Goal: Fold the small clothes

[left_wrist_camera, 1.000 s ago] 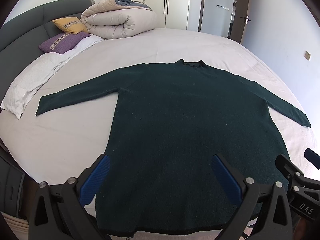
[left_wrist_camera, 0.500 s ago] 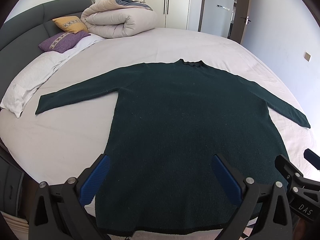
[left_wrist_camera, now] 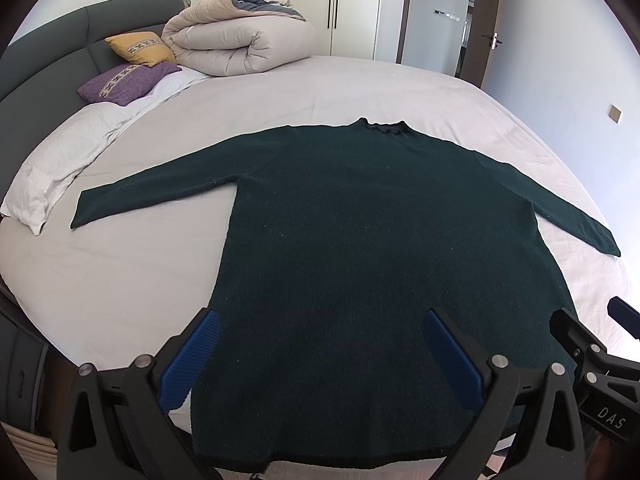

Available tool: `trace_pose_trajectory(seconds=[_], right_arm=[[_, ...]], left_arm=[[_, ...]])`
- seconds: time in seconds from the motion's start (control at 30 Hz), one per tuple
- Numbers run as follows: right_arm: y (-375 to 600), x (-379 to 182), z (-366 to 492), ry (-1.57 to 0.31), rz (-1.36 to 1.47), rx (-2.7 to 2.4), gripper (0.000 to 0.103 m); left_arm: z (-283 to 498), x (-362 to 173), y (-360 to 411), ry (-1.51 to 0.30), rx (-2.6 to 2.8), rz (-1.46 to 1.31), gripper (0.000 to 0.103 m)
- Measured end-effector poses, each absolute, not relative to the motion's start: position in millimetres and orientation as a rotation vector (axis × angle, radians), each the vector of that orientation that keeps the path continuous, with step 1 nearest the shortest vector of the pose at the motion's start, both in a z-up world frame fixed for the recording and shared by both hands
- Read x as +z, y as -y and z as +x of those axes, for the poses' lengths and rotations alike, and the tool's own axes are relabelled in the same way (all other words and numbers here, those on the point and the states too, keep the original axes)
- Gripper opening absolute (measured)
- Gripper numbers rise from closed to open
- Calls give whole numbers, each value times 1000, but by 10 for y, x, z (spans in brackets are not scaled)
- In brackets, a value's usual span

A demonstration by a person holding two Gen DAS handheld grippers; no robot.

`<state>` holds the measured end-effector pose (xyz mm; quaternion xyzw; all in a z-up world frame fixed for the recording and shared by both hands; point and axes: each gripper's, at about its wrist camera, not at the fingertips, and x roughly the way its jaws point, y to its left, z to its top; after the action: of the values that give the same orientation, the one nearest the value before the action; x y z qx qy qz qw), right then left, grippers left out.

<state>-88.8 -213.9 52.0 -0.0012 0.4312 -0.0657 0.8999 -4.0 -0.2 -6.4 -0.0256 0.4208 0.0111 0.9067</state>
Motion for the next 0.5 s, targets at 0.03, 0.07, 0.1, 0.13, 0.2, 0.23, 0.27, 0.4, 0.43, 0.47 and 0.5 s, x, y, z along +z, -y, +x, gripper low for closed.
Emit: trace_pose_trajectory(seconds=[0.03, 0.07, 0.1, 0.13, 0.2, 0.23, 0.27, 0.4, 0.43, 0.47, 0.5], right_arm=[[2134, 519, -893, -892, -3, -135, 103], [2136, 519, -890, -892, -4, -135, 103], [2140, 525, -893, -892, -3, -136, 103], [2146, 527, -892, -892, -4, -136, 103], [2144, 527, -892, -892, -4, -135, 103], [2143, 527, -894, -892, -4, -135, 103], [2148, 529, -888, -892, -4, -135, 103], [2147, 528, -888, -894, -4, -134, 103], [2142, 525, -893, -893, -5, -134, 103], [2142, 525, -893, -893, -5, -133, 103], [2147, 525, -889, -894, -5, -133, 103]], left_arm=[[-42, -69, -3, -868, 23, -53, 103], [-42, -67, -5, -869, 22, -54, 103], [-42, -65, -6, -869, 21, -55, 103], [-42, -62, -17, -869, 21, -57, 103], [-39, -62, -22, -869, 20, -60, 103], [-42, -60, -25, -868, 19, -61, 103], [-42, -58, -23, -869, 19, -61, 103], [-43, -56, -19, -868, 19, -61, 103], [-43, -59, -22, -868, 19, -61, 103], [-43, -59, -23, -869, 19, -61, 103], [-43, -59, -22, -869, 19, -62, 103]])
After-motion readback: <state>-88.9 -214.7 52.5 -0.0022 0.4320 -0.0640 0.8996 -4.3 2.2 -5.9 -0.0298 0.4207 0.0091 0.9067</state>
